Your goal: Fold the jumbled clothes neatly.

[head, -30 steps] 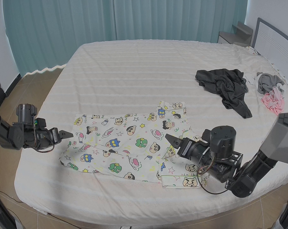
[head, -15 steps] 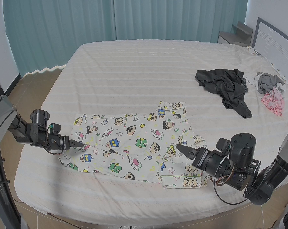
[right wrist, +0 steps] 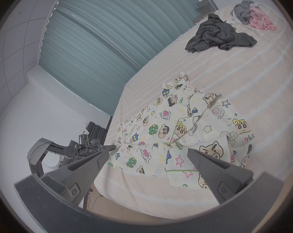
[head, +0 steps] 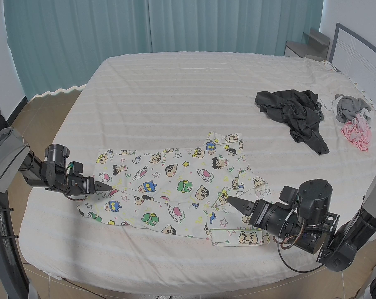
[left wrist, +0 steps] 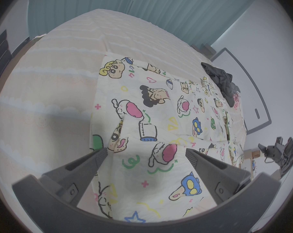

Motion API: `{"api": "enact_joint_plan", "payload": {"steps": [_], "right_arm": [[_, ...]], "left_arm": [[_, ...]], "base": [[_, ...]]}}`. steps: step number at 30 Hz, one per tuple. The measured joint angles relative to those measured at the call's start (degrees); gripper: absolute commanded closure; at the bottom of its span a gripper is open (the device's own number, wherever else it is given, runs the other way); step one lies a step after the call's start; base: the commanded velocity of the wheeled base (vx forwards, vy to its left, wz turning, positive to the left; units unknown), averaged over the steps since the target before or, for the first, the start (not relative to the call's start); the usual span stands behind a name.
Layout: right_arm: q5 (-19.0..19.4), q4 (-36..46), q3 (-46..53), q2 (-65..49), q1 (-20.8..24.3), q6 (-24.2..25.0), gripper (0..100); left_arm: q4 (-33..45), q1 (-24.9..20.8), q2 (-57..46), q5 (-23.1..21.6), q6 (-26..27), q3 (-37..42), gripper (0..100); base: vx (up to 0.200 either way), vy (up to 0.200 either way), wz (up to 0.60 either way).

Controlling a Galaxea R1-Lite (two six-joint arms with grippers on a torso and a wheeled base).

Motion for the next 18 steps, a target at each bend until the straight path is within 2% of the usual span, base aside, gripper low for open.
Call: {"api": "enact_joint_plan", "payload": {"steps": [5, 18], "right_arm": [[0.0, 0.0, 0.06, 0.35, 0.24, 0.02, 0], [0.0, -0.1, 0.06, 1.55, 0.33, 0.02, 0]], "left_arm": [[-0.13, -0.29, 1.05, 0.13, -2.4, -1.45, 0], [-0.2, -0.74, 1.24, 0.26, -2.33, -2.23, 0]], "base": [[0.0, 0.0, 0.0], [0.0, 0.0, 0.0]]}}
